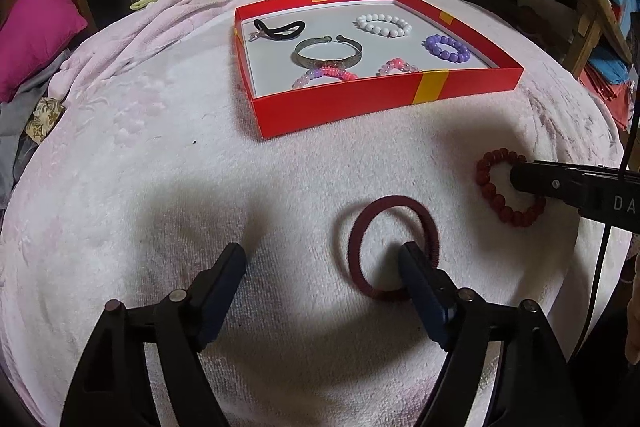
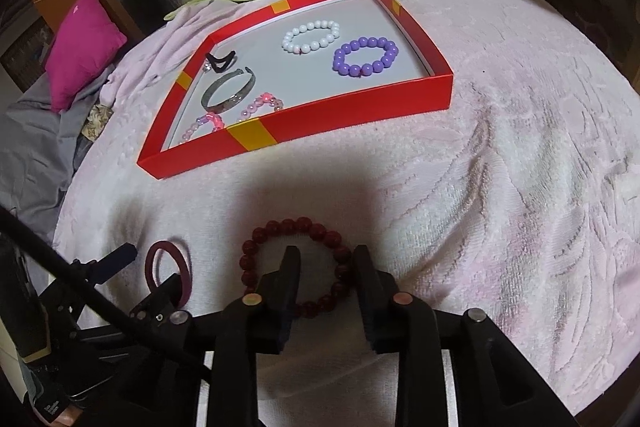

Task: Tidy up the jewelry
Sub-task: 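Grasp the maroon hair tie with left tool while right tool lowers onto the red bead bracelet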

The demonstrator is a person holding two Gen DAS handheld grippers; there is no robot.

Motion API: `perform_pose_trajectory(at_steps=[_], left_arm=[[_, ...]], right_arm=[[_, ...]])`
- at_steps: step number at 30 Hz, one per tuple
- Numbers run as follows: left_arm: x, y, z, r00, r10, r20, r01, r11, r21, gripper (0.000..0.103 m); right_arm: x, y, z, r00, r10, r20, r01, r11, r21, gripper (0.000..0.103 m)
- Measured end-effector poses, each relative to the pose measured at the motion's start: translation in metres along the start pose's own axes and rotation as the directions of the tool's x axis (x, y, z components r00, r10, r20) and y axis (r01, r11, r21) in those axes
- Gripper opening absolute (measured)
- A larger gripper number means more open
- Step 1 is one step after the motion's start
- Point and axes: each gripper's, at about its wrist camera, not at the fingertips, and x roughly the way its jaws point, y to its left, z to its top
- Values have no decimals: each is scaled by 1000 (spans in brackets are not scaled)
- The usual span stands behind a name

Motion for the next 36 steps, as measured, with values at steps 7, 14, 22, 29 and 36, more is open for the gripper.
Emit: perform_pose_trajectory(at_steps=[7, 14, 22, 29, 36], left_arm=[[1, 0, -1, 1000, 4, 2, -3, 1000, -1, 82], [1, 0, -2, 1000, 12, 4, -12, 1000, -5, 84], [2, 1, -2, 1000, 26, 8, -26, 1000, -12, 89], [3, 1, -3, 999, 36, 15, -36, 999, -28, 92], [4, 3, -4, 999, 34, 10, -34, 998, -45, 96]], right_arm=[[1, 7, -2, 1000, -21, 15, 21, 999, -40, 40], [1, 16, -4, 992, -116, 40, 120, 984, -128, 24], [2, 12, -2, 994, -102, 30, 105, 988, -112, 25], [3, 13, -1, 994, -101, 32, 104, 988, -118, 25], [6, 16, 1, 993, -118, 32, 121, 983, -136, 25]])
